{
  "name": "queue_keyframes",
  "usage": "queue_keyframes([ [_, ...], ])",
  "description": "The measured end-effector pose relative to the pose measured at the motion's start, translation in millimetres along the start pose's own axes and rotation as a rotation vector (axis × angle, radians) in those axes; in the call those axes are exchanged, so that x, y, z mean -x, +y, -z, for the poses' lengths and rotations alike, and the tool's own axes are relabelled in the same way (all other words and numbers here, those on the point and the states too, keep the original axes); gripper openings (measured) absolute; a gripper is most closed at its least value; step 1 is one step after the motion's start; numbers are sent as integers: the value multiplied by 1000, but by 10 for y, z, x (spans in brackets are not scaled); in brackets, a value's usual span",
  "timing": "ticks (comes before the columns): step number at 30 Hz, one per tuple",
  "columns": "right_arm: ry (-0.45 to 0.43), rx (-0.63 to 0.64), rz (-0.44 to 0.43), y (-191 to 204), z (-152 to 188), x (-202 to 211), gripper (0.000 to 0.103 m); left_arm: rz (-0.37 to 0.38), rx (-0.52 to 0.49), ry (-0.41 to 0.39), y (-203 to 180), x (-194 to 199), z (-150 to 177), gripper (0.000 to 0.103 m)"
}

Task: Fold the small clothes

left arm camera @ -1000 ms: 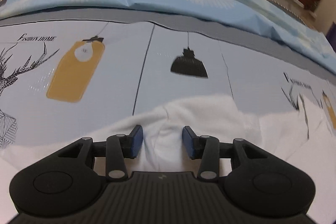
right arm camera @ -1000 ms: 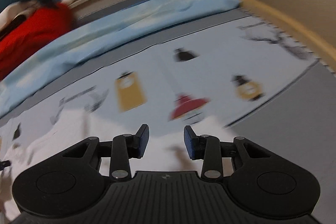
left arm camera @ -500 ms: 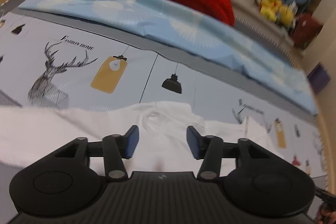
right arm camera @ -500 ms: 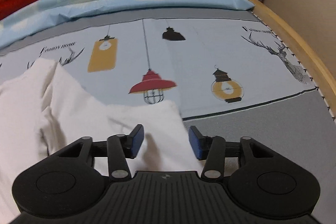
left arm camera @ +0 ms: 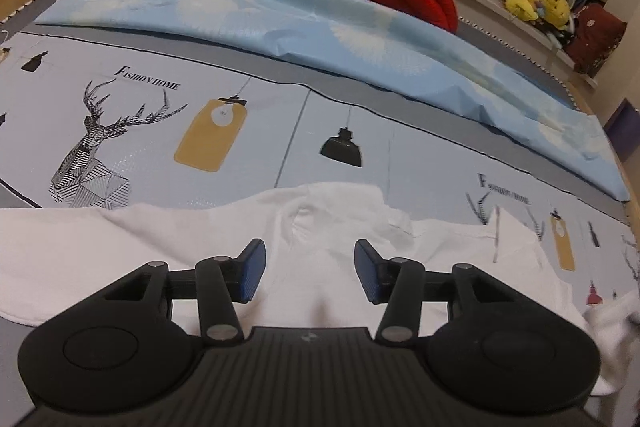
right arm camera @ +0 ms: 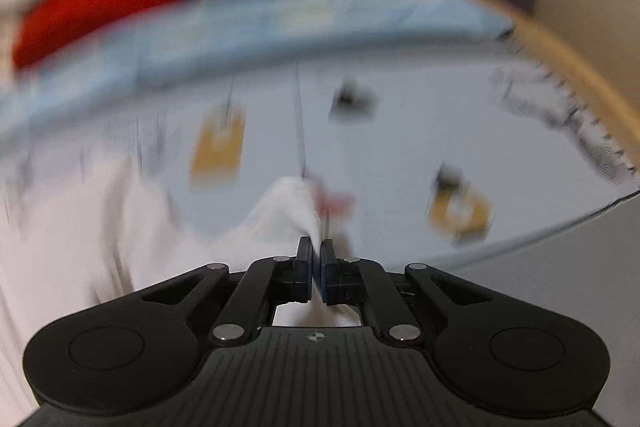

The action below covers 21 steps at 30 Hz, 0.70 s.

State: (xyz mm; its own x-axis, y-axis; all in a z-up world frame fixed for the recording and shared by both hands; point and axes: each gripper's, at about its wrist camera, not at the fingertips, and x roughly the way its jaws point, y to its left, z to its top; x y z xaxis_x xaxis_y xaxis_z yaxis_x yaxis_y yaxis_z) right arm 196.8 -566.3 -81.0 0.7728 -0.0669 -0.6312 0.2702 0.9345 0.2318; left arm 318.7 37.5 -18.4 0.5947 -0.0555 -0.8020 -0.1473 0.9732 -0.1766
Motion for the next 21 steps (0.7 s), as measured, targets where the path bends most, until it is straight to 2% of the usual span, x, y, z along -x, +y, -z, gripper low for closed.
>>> queue_keyframes([
  [2, -210, -208, 27, -317, -165, 319, 3, -2, 10, 5, 21, -39, -25, 55],
  [4, -388, -397, 72, -680, -156, 576, 3, 5, 14, 7, 27, -61, -41, 55],
  [5, -449, -486, 130, -885, -95, 655, 3, 7, 13, 9, 23, -68, -43, 55],
  [6, -470, -562, 183, -1074, -16, 674, 3, 12, 10, 10, 16, -74, -40, 55],
  [7, -455, -641, 239, -1281, 97, 627, 3, 18, 5, 11, 7, -79, -38, 55],
  [9, -318, -721, 319, -1565, 329, 401, 3, 22, -10, 11, -19, -94, -25, 55],
  [11, -190, -752, 386, -1709, 553, 189, 3, 21, -18, 17, -39, -115, -12, 55],
  [13, -121, -762, 422, -1774, 647, 87, 3, 22, -18, 22, -58, -130, 8, 55],
  [14, -120, -757, 428, -1762, 631, 78, 3, 24, -20, 25, -67, -137, 13, 55],
  [16, -179, -736, 397, -1727, 518, 134, 3, 28, -25, 27, -95, -145, 30, 55],
  [18, -316, -663, 348, -1638, 343, 305, 3, 32, -34, 28, -120, -150, 43, 55],
  [19, -353, -626, 363, -1614, 254, 360, 3, 34, -39, 28, -128, -153, 49, 55],
  [20, -345, -621, 415, -1661, 211, 390, 3, 34, -42, 29, -131, -158, 53, 55],
  [21, -297, -631, 491, -1706, 206, 346, 4, 34, -47, 33, -132, -165, 57, 55],
])
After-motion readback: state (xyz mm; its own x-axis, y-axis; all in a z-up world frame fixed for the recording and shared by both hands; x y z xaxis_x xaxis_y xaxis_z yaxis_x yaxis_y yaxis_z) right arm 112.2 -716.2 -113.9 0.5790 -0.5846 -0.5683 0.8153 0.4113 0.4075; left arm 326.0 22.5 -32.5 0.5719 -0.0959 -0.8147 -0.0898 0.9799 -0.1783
